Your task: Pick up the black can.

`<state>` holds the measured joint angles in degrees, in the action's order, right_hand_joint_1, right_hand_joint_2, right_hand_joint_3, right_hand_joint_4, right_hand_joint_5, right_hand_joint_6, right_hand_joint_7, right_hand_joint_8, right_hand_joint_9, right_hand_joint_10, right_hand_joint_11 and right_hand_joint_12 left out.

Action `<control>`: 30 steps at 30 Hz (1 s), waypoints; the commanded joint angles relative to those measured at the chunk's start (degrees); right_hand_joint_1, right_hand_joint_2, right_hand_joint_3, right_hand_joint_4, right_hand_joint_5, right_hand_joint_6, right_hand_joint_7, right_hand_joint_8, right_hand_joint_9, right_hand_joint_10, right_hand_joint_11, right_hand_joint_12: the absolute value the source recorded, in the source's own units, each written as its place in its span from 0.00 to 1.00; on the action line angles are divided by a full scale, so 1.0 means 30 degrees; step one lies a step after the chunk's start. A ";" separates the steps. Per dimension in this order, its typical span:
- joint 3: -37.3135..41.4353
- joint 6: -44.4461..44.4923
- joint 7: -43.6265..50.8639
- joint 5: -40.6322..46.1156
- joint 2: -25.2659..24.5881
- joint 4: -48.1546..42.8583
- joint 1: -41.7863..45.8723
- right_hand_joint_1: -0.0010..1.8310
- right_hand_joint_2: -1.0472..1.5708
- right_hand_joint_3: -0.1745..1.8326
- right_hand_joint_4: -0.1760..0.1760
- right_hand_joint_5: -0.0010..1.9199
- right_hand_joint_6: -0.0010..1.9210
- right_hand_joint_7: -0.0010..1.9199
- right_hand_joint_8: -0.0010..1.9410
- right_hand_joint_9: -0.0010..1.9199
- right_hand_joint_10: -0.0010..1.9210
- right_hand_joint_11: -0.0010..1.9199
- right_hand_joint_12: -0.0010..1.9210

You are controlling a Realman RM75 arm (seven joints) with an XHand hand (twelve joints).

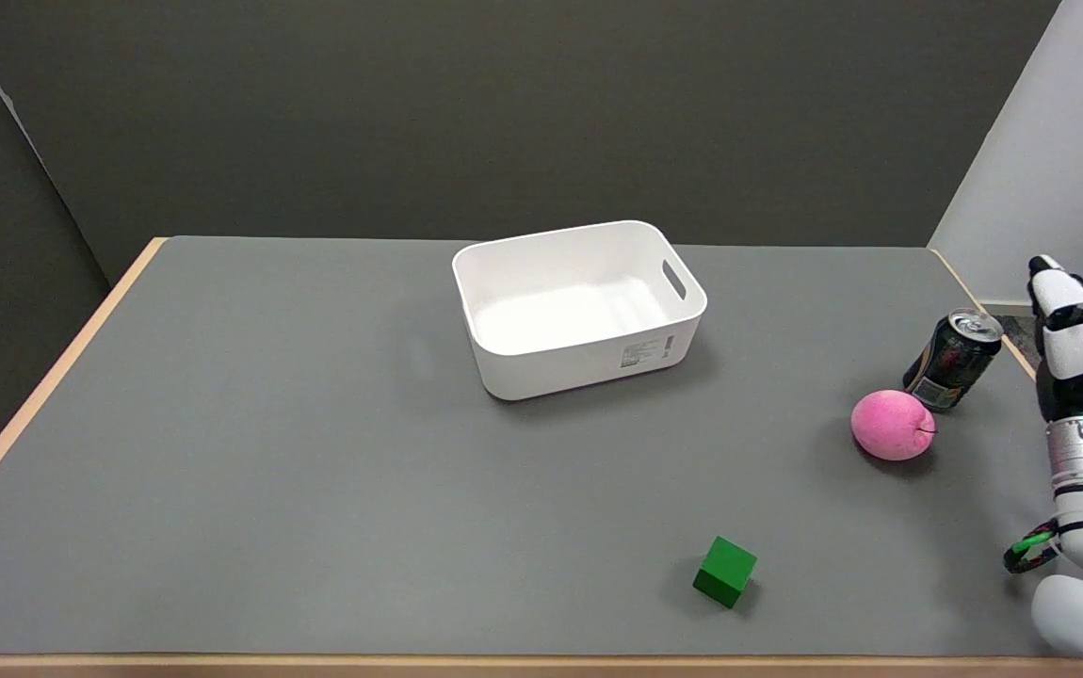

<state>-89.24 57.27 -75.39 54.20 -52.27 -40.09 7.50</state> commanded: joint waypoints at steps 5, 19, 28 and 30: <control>-0.1608 -0.1680 -0.0589 0.0102 -0.0241 0.1133 -0.1457 0.02 0.65 0.54 0.29 0.03 0.17 0.03 0.10 0.00 0.14 0.00 0.00; -0.2163 -0.1680 -0.0589 0.0102 -0.0535 0.2573 -0.1858 0.03 0.63 0.54 0.34 0.04 0.17 0.03 0.09 0.00 0.12 0.00 0.00; -0.2515 -0.1680 -0.0589 0.0076 -0.0667 0.3371 -0.2069 0.07 0.61 0.55 0.37 0.03 0.18 0.04 0.07 0.02 0.09 0.00 0.01; -0.2590 -0.1684 -0.0589 0.0076 -0.0667 0.3530 -0.2124 0.09 0.61 0.55 0.37 0.03 0.18 0.04 0.07 0.02 0.09 0.00 0.01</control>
<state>-94.98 52.64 -77.03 54.46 -53.62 -33.48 2.60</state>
